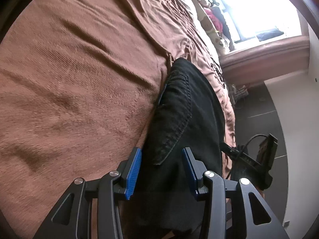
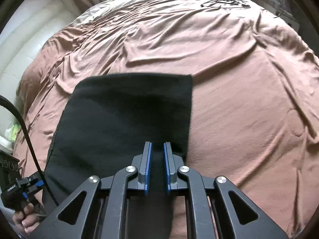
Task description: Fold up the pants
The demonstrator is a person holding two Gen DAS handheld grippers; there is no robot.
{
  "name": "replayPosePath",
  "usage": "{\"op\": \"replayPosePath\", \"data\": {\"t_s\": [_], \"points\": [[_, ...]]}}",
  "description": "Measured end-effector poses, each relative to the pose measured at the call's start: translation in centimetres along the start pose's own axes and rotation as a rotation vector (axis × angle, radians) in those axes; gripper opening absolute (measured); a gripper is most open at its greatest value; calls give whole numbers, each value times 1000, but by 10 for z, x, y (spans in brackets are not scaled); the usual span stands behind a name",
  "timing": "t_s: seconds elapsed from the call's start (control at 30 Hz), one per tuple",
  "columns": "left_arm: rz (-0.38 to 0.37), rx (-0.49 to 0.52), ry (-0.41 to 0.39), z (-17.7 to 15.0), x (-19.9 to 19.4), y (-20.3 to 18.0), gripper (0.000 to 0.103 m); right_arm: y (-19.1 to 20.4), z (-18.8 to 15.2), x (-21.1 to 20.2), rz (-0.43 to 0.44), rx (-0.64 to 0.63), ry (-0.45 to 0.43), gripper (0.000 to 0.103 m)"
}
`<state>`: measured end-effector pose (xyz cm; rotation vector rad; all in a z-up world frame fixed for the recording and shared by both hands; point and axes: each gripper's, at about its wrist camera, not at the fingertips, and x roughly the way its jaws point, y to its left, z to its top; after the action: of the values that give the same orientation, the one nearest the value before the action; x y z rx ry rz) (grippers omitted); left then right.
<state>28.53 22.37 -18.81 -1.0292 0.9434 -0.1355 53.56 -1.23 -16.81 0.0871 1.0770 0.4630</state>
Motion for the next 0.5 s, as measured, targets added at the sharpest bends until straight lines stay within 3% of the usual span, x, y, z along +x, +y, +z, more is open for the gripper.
{"op": "replayPosePath", "data": {"t_s": [0.27,0.43,0.5], "points": [[-45,-43,50,8,17,8,45,34,-8,-17,123,-55,-14,7],[-60,-49,59,12,22,7,44,48,-12,-11,155,-84,1,7],[-53,-37,55,10,21,5,37,49,-11,-4,156,-93,16,7]]}}
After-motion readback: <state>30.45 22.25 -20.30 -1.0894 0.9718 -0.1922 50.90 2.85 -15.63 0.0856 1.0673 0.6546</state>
